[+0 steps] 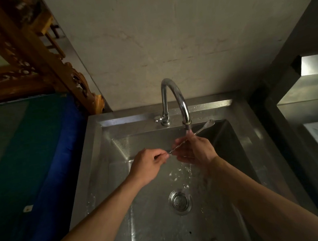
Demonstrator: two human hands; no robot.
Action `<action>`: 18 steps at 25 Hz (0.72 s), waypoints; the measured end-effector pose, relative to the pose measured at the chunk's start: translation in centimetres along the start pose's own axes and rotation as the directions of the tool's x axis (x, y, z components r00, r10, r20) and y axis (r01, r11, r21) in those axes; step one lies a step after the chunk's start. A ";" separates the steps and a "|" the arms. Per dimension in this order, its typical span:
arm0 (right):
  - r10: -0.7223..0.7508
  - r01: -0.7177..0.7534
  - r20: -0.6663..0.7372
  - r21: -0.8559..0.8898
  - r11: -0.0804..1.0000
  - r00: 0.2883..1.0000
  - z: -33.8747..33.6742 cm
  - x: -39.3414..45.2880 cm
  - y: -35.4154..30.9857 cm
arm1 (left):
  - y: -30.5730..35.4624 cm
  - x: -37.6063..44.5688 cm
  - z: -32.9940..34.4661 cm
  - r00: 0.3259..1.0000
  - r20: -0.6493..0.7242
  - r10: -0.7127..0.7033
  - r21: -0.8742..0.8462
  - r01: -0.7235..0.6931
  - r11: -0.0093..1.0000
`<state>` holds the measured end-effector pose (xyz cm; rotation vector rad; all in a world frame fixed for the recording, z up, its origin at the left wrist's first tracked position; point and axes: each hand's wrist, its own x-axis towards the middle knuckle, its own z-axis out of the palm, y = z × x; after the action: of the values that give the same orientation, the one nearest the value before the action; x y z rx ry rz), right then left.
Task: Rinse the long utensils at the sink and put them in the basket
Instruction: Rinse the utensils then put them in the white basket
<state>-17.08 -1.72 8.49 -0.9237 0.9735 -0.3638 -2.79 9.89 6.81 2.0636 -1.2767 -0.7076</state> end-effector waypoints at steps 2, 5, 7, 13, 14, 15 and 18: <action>-0.023 0.021 0.025 0.065 0.998 0.999 -0.3 0.3 0.0 | -0.2 0.5 0.1 1.000 0.029 -0.012 0.012 0.012 1.000; -0.059 0.050 0.089 0.102 0.993 0.994 -0.8 0.6 -0.2 | -0.6 0.9 0.3 0.998 0.060 -0.030 0.005 0.030 1.000; -0.054 0.055 0.083 -0.007 0.998 0.995 -0.8 0.8 -0.2 | -0.3 1.0 0.6 0.998 0.065 -0.017 -0.036 0.020 0.999; -0.017 0.017 -0.046 -0.005 1.000 0.999 -0.7 1.2 -0.4 | 0.6 2.9 0.2 0.998 -0.054 0.018 -0.020 -0.019 1.000; -0.003 0.004 -0.046 0.019 1.000 0.999 -0.6 1.2 -0.7 | 0.6 3.9 -0.3 0.989 -0.148 0.014 0.071 -0.003 0.997; 0.004 -0.003 -0.040 0.033 0.999 0.999 -0.6 1.2 -0.9 | 0.7 4.9 -0.8 0.979 -0.205 0.012 0.190 0.028 0.981; 0.019 -0.017 -0.037 0.042 0.999 0.999 -0.8 1.1 -1.1 | 1.3 7.7 -1.8 0.997 -0.057 -0.044 0.500 0.067 0.863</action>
<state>-16.99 -3.43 8.64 -0.8723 1.0039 -0.3857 0.75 2.81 7.96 2.5211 -1.4997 -0.3678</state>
